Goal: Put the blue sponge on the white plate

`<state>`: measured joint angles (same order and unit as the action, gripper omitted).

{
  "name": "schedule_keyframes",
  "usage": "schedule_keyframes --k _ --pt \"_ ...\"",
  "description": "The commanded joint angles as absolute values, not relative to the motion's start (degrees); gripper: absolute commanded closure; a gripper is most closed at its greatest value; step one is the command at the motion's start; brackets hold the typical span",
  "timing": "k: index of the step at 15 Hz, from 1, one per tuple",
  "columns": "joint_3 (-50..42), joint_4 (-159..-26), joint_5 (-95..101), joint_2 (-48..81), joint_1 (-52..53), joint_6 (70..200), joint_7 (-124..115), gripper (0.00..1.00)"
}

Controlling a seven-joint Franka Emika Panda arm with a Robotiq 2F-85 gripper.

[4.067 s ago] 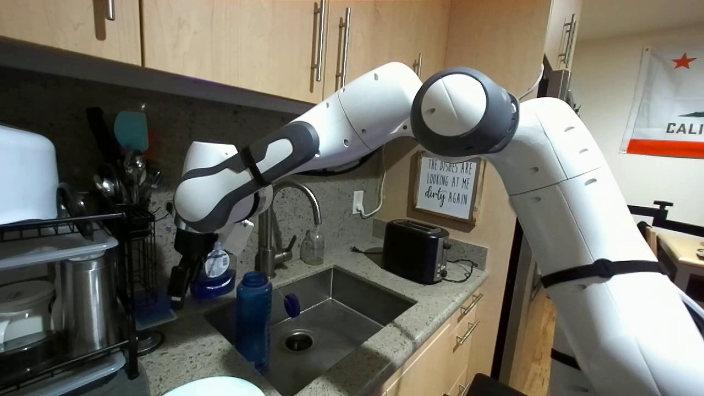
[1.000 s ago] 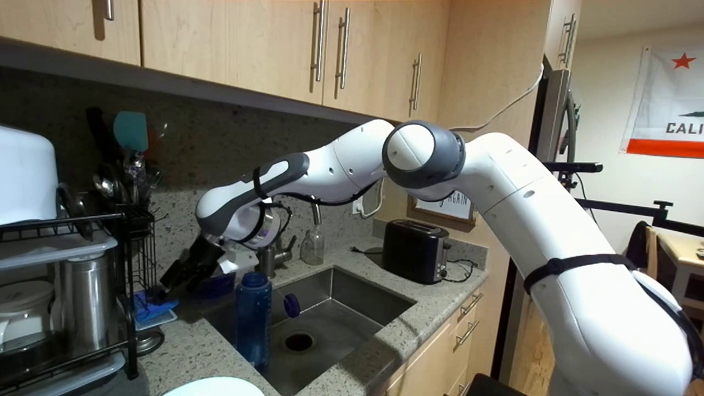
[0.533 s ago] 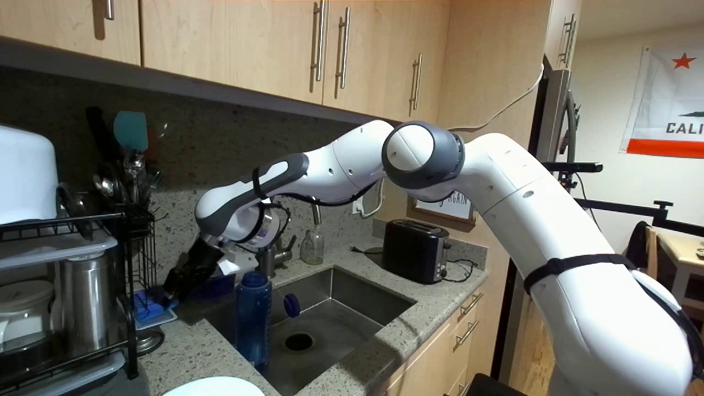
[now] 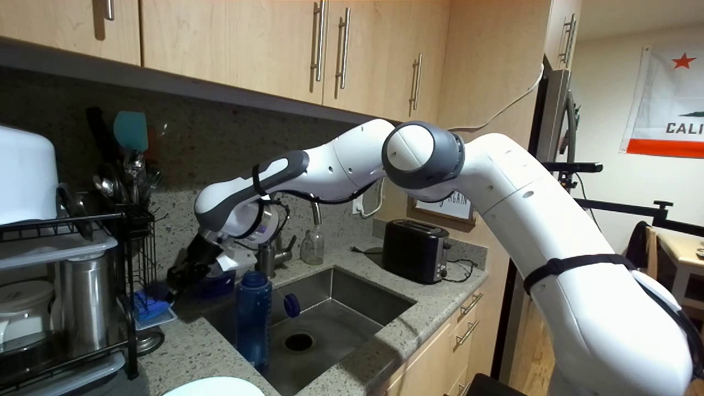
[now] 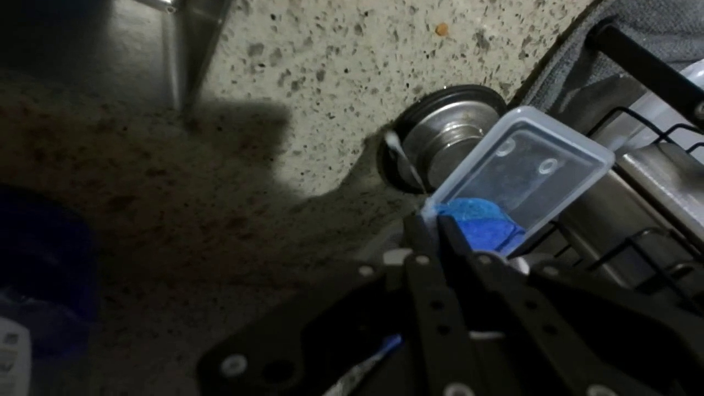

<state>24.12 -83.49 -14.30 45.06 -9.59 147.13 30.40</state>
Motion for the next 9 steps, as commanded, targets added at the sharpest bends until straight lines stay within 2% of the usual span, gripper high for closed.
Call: schedule_keyframes --k 1,9 --pt "25.02 -82.69 -15.92 44.36 -10.22 145.60 32.87 0.99" --pt "25.21 -84.87 -15.82 40.55 -10.04 145.56 34.36 0.99"
